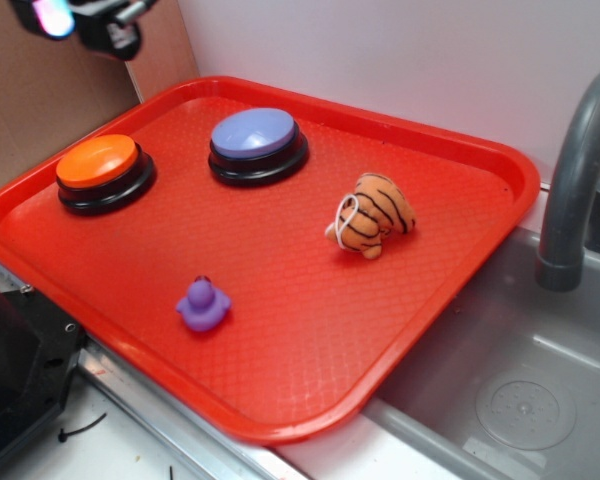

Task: Push the purple button.

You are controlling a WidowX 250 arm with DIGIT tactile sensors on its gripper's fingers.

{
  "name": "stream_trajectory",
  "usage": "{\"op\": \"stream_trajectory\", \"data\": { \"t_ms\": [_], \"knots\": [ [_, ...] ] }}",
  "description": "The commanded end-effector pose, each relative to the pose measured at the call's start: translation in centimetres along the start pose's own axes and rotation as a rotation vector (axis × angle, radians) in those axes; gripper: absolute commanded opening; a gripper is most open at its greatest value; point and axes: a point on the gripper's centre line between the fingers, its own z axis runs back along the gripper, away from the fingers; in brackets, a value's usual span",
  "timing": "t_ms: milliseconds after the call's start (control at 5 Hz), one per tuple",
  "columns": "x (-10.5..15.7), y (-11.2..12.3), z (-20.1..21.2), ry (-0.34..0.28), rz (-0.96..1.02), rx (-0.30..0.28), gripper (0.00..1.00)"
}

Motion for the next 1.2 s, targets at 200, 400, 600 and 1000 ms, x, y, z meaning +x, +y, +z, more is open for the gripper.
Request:
{"op": "stream_trajectory", "data": {
  "t_ms": [200, 400, 600, 1000],
  "knots": [
    [8.3, 0.0, -7.3, -0.025, -0.095, 0.049, 1.00],
    [8.3, -0.8, -8.1, -0.023, -0.127, 0.034, 1.00],
    [8.1, -1.2, -8.7, -0.011, -0.144, 0.018, 1.00],
    [8.6, -1.9, -5.9, -0.037, -0.174, 0.034, 1.00]
  ]
}}
